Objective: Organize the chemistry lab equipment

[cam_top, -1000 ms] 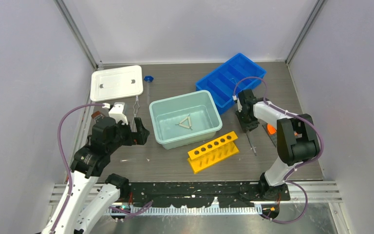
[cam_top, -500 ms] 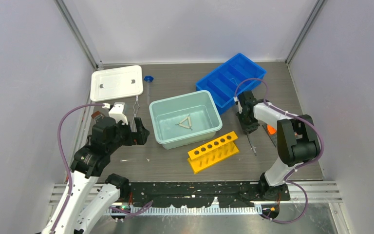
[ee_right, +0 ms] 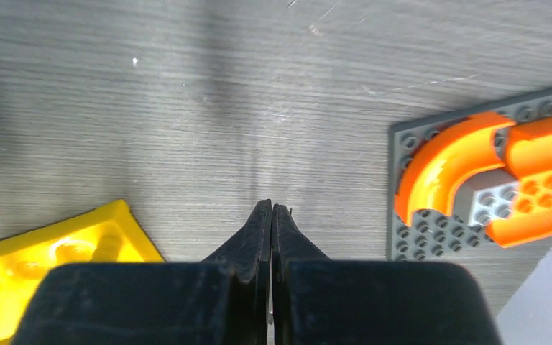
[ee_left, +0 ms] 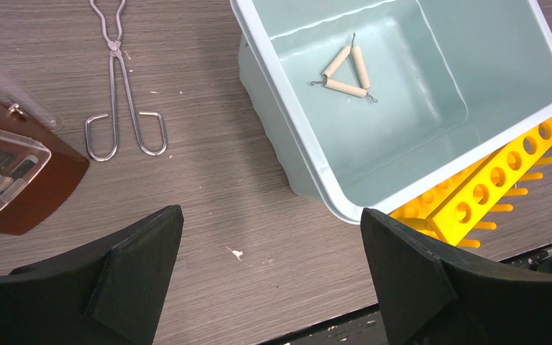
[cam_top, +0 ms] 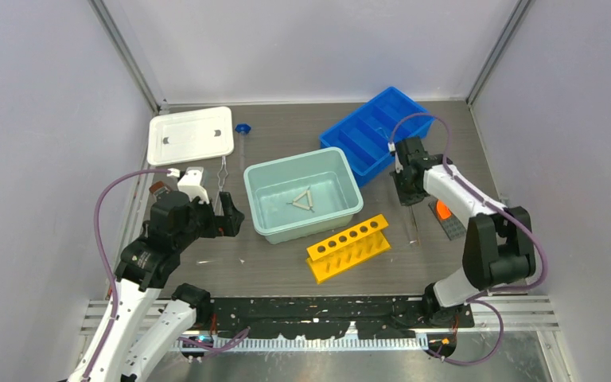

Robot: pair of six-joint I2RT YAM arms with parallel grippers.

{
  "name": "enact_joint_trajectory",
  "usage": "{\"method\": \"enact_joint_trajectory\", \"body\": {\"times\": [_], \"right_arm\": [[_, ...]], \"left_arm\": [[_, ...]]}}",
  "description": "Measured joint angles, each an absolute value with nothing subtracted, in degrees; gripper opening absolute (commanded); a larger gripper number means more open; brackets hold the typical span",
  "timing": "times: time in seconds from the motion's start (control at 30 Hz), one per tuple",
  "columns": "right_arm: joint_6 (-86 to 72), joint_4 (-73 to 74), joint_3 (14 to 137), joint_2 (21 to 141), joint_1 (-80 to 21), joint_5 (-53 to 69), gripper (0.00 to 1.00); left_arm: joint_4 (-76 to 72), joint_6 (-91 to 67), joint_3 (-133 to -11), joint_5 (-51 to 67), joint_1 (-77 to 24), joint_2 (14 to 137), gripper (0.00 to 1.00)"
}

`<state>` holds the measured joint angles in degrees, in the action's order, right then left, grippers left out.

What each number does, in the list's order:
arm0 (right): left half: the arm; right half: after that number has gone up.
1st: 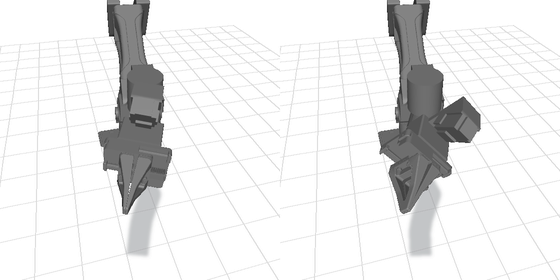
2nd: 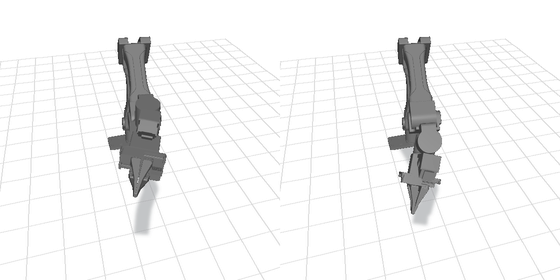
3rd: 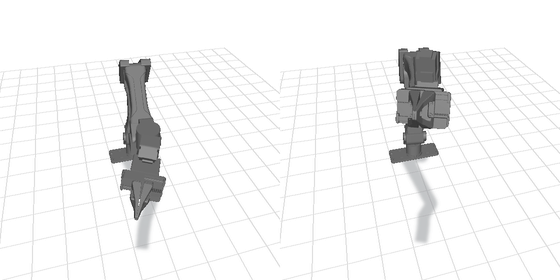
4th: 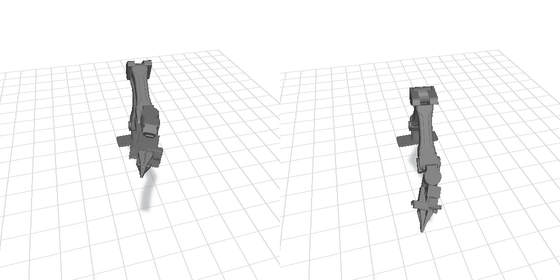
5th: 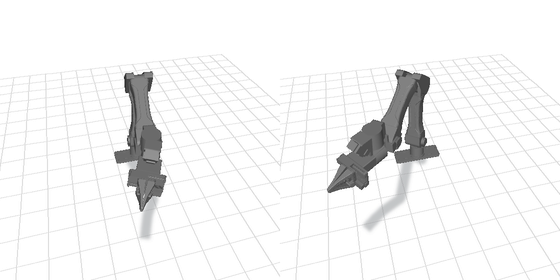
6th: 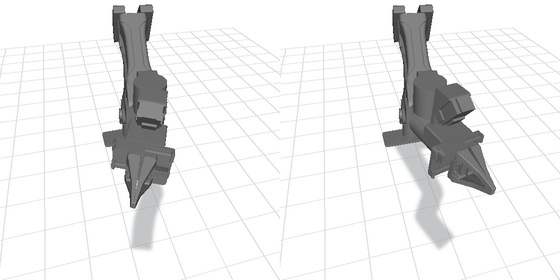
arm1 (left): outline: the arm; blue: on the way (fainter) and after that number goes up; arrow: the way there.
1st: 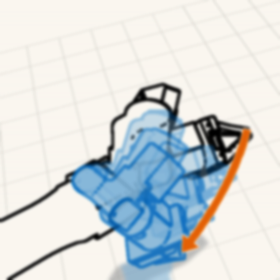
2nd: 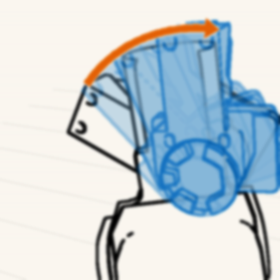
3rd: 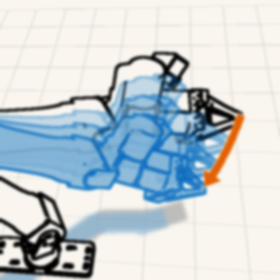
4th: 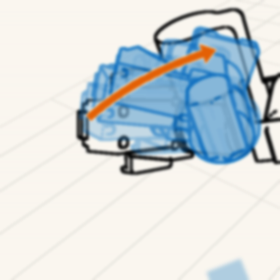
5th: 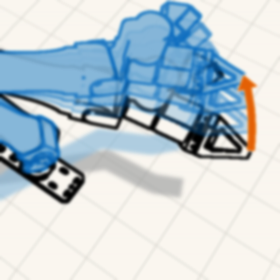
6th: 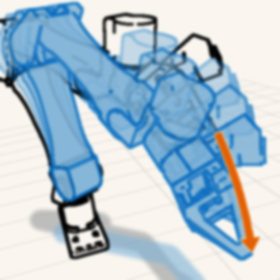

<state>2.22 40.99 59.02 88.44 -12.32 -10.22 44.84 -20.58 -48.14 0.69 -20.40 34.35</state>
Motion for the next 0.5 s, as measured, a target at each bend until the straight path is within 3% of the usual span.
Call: {"method": "enact_joint_trajectory", "body": {"times": [0.5], "right_arm": [[-12.8, 47.1, 77.0, 75.7, -15.7, -12.3, 0.01]], "left_arm": [[44.8, -20.6, -48.1, 0.7, -20.4, 34.1, 0.98]]}}
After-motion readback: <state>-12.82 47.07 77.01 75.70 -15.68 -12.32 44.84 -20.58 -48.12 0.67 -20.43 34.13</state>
